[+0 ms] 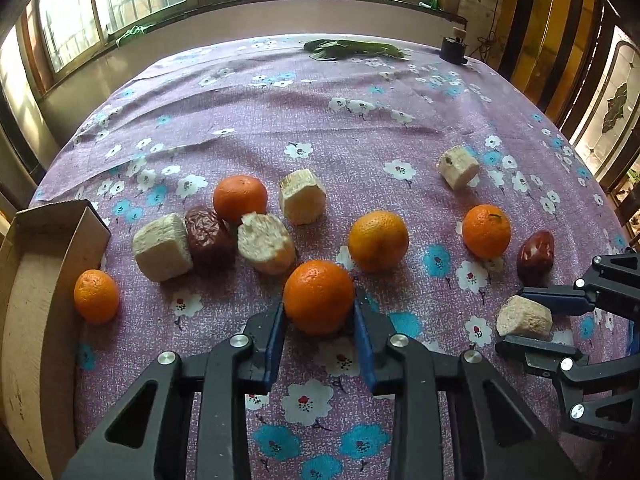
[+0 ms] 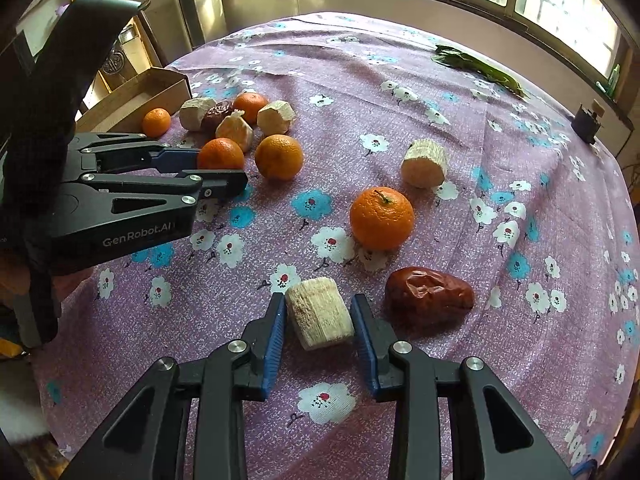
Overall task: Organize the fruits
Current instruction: 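Grasp an orange with the left tool while the right tool lifts the white chunk, then carry both items into the cardboard box and open both tools, then move both open tools out of the box back over the table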
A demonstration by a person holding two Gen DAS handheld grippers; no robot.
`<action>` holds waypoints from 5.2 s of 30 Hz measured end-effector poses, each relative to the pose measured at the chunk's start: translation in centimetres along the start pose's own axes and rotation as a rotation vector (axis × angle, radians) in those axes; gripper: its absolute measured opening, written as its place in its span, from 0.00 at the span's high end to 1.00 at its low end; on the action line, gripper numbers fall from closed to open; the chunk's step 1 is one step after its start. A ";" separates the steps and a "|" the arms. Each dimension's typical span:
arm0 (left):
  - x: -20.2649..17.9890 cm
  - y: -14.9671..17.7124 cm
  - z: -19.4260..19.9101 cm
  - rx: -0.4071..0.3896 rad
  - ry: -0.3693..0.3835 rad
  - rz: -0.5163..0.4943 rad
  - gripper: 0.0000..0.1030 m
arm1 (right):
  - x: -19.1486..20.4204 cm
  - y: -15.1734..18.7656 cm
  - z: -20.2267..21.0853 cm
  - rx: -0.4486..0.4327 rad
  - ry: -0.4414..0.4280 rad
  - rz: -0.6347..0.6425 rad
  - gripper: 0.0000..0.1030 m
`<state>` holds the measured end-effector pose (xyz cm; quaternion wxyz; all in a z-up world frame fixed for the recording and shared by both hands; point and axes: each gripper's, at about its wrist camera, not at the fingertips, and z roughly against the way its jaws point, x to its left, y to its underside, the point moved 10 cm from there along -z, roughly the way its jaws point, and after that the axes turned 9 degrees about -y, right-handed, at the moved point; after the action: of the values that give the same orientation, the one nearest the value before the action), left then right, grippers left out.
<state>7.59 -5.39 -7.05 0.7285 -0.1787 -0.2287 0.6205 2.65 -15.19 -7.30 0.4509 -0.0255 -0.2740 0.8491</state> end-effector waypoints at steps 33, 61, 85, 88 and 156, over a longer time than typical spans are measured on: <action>7.1 2.3 6.3 -0.043 0.002 0.095 0.71 | 4.0 -0.7 0.4 0.043 -0.006 0.043 0.72; 27.0 3.9 5.9 0.003 -0.264 0.309 0.71 | 22.1 -15.6 -6.2 -0.039 -0.307 0.211 0.71; 30.9 4.6 0.4 0.127 -0.266 0.413 0.71 | 23.3 -20.3 -16.0 0.042 -0.266 0.211 0.71; 31.3 5.1 0.3 0.139 -0.265 0.438 0.70 | 23.7 -20.0 -16.0 0.040 -0.264 0.225 0.71; 11.7 -0.7 0.8 -0.063 0.018 0.123 0.34 | 6.2 -6.5 0.8 -0.203 -0.174 -0.170 0.11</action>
<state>9.15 5.97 -4.71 0.6850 -0.2207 -0.2301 0.6550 3.58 -7.80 -2.21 0.4909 0.0263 -0.3977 0.7747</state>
